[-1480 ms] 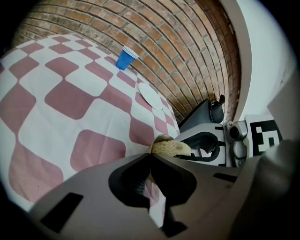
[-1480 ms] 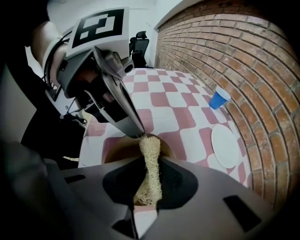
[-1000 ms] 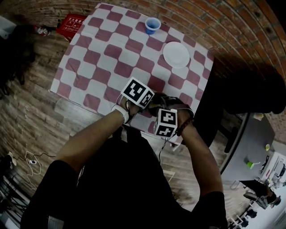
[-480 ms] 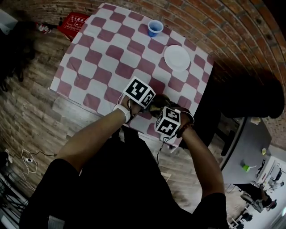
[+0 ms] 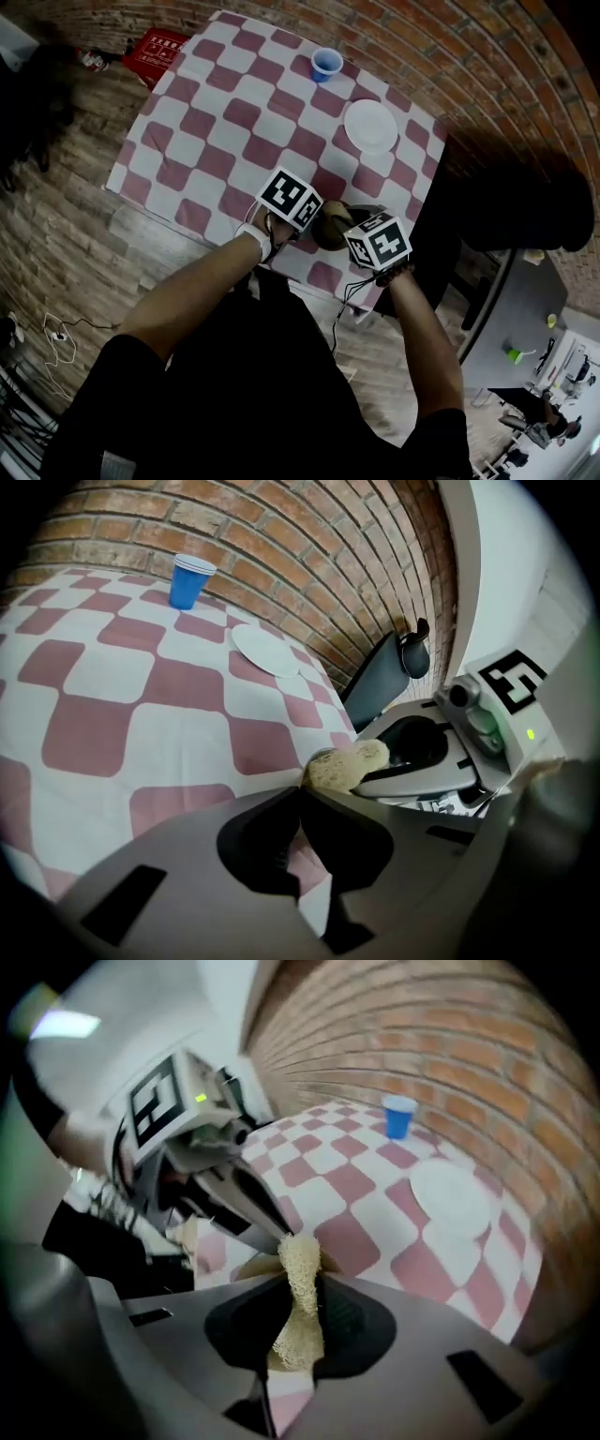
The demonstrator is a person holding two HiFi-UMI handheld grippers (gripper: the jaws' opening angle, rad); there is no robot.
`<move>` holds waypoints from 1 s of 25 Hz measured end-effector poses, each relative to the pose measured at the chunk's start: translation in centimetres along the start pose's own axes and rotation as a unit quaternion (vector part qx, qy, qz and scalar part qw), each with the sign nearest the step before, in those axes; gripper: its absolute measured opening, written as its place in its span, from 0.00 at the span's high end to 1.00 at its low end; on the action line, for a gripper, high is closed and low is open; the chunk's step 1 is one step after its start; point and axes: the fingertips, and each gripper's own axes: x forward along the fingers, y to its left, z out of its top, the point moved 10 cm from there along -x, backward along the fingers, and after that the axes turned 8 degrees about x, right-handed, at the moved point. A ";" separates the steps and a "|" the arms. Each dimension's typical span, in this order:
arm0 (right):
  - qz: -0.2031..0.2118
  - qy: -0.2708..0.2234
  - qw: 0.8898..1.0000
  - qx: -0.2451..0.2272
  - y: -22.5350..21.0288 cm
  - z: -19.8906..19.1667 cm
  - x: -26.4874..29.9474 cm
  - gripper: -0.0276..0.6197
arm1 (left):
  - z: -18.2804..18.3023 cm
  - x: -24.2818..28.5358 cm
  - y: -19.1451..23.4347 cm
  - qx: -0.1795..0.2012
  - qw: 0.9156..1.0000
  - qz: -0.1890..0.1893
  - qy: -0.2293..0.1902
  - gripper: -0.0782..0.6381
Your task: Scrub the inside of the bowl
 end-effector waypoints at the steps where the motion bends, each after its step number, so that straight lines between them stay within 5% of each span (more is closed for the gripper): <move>1: -0.023 0.007 0.996 -0.090 0.8 0.2 -0.3 0.82 | -0.1 0.0 0.0 -0.001 1.000 -0.001 -0.001 0.86; 2: -0.043 0.020 0.982 -0.184 1.6 0.2 -0.5 0.82 | -0.1 0.0 0.0 -0.003 1.000 -0.002 -0.002 0.86; 4: -0.072 0.057 0.931 -0.353 3.3 -0.6 0.0 0.82 | -0.2 -0.1 -0.1 -0.010 1.000 -0.003 -0.004 0.86; 6: -0.098 0.090 0.881 -0.455 4.3 -1.7 0.9 0.82 | -0.4 0.0 -0.3 -0.018 1.000 -0.004 -0.007 0.85; 7: -0.109 0.103 0.867 -0.474 4.6 -2.2 1.4 0.82 | -0.5 0.0 -0.5 -0.021 1.000 -0.005 -0.009 0.85; 8: -0.115 0.114 0.867 -0.472 4.8 -2.5 1.8 0.82 | -0.6 0.0 -0.5 -0.023 1.000 -0.005 -0.012 0.85; 9: -0.112 0.122 0.878 -0.449 4.9 -2.6 2.2 0.82 | -0.6 0.1 -0.6 -0.024 1.000 -0.005 -0.014 0.85; 13: -0.023 0.105 0.968 -0.228 4.6 -2.2 3.4 0.82 | -0.3 0.2 -0.4 -0.026 0.999 -0.004 -0.023 0.85; 15: 0.017 0.070 0.993 -0.093 3.3 -1.9 3.6 0.82 | 0.0 0.2 -0.3 -0.032 0.999 -0.003 -0.036 0.85; 17: 0.042 0.034 0.998 0.033 1.7 -1.7 3.5 0.82 | 0.0 -0.2 -0.1 -0.039 0.998 0.000 -0.049 0.85; 19: 0.051 0.004 0.991 0.125 0.4 -1.6 3.1 0.82 | -0.2 -1.0 0.2 -0.045 0.997 0.005 -0.060 0.85; 22: 0.058 -0.032 0.977 0.201 -0.7 -1.7 2.6 0.82 | -1.1 -2.5 0.4 -0.060 0.995 0.014 -0.074 0.85; 25: 0.061 -0.054 0.971 0.227 -1.0 -1.7 2.1 0.82 | -2.1 -2.7 -0.4 -0.063 0.996 0.002 -0.066 0.72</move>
